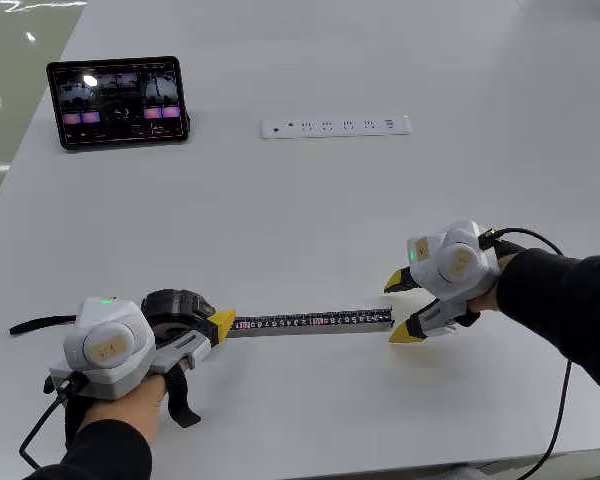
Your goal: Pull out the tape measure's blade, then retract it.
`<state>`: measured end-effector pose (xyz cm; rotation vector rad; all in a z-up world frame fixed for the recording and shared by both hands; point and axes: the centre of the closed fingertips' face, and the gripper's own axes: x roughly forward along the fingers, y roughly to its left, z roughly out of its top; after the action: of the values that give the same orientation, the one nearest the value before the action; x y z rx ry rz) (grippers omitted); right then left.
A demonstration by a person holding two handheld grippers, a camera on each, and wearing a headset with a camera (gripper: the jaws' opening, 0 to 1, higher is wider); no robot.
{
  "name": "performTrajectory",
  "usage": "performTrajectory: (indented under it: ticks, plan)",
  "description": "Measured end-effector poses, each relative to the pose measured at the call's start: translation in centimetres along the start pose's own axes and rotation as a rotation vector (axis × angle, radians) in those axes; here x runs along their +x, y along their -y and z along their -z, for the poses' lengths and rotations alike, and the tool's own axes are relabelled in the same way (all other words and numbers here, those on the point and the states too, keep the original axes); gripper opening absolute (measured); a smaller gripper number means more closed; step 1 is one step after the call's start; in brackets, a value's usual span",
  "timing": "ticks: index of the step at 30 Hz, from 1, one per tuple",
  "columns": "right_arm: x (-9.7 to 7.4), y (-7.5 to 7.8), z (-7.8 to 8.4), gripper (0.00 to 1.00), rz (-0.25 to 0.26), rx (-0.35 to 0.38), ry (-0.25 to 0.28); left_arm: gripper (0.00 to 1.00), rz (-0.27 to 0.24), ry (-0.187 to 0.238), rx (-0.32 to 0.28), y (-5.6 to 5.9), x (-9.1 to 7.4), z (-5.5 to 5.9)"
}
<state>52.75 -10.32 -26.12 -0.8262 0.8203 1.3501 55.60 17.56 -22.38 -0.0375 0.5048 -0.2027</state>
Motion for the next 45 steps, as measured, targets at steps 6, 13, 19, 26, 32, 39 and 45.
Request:
performTrajectory:
  ticks: [6,13,19,26,32,39,45]
  plan:
    - [0.24,-0.33,-0.04,0.29,-0.019,0.013,-0.005,0.99,0.003,-0.014,-0.001,0.12,0.04,0.23]
    - [0.42,-0.53,0.46,0.22,-0.031,0.000,-0.023,0.98,0.005,-0.028,0.005,0.17,0.05,0.52]
    - [0.58,-0.55,0.57,0.20,-0.033,-0.008,-0.028,0.94,0.008,-0.024,0.014,0.23,0.07,0.48]
    - [0.64,-0.49,0.52,0.13,-0.025,-0.005,-0.038,0.92,0.008,-0.024,0.016,0.28,0.10,0.52]
    - [0.68,-0.42,0.43,0.12,-0.030,0.030,-0.067,0.89,0.013,-0.027,0.014,0.26,0.18,0.50]
    - [0.87,-0.27,0.30,0.11,-0.036,0.037,-0.133,0.83,0.002,-0.040,0.009,-0.03,0.49,0.62]
    - [0.93,-0.25,0.35,0.11,-0.035,0.048,-0.177,0.74,-0.002,-0.057,-0.011,0.58,0.80,0.71]
